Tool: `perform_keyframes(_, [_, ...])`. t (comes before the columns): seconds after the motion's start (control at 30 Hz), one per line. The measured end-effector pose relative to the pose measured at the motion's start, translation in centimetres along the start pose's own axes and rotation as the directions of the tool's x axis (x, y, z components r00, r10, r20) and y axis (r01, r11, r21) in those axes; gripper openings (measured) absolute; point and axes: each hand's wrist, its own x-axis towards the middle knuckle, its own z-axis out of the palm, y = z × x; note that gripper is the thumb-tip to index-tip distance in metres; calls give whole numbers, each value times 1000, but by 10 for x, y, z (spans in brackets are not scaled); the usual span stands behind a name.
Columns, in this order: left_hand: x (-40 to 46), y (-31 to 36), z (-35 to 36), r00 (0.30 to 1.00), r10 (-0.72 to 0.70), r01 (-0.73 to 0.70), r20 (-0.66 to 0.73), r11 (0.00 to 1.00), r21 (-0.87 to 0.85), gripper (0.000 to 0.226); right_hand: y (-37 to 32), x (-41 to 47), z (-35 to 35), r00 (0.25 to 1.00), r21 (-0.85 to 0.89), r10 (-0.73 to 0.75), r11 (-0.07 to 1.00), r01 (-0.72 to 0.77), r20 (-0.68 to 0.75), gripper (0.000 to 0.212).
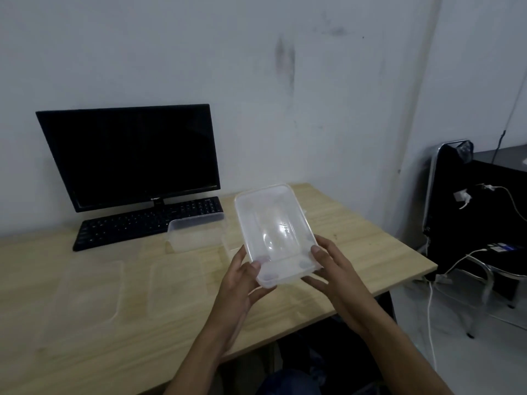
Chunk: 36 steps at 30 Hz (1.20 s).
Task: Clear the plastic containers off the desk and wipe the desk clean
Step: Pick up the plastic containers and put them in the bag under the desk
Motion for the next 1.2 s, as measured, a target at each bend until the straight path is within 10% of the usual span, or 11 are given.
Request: perform_keyframes(1.2, [5,21,4,987,52,-80,152,979,189,88,-11,-12,-12,979,183,-110,980,78,174,47])
